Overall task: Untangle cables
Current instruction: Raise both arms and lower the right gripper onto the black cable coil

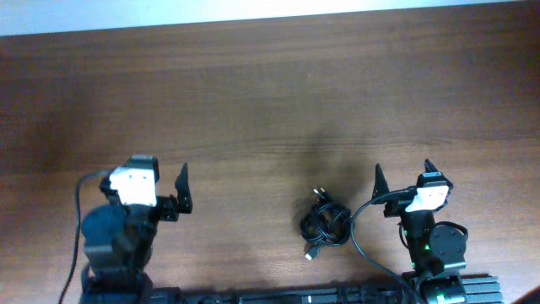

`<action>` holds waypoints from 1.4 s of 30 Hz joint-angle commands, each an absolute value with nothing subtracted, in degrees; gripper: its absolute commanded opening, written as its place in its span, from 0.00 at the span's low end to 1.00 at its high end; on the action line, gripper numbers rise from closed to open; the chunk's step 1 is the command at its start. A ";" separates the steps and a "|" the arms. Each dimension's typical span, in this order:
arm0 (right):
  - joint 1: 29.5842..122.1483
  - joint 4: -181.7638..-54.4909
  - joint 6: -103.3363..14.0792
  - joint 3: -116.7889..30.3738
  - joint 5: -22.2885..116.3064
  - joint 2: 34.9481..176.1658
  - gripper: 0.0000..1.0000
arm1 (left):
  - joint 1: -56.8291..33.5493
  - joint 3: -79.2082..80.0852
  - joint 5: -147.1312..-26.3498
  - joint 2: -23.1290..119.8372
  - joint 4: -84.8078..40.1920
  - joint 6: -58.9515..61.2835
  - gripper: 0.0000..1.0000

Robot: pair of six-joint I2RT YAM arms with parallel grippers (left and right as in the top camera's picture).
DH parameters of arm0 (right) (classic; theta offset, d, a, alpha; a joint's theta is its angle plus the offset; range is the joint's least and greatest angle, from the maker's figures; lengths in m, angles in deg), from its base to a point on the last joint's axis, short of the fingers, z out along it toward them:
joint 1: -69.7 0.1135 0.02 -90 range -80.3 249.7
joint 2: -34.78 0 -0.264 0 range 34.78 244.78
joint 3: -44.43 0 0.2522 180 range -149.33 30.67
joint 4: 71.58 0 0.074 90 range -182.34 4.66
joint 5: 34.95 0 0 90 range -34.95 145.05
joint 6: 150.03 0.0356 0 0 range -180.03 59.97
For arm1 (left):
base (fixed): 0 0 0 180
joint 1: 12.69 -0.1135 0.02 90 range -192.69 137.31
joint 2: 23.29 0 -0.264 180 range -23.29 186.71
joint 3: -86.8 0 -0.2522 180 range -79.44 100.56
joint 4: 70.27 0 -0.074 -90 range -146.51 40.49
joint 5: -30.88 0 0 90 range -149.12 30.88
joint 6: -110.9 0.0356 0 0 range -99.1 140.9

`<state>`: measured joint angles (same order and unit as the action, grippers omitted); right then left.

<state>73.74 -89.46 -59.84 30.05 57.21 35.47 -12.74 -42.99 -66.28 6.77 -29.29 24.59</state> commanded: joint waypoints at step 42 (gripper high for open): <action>73.82 -154.20 -57.87 -31.96 32.55 101.63 0.99 | -12.96 -19.19 -78.41 39.91 -10.82 25.72 0.99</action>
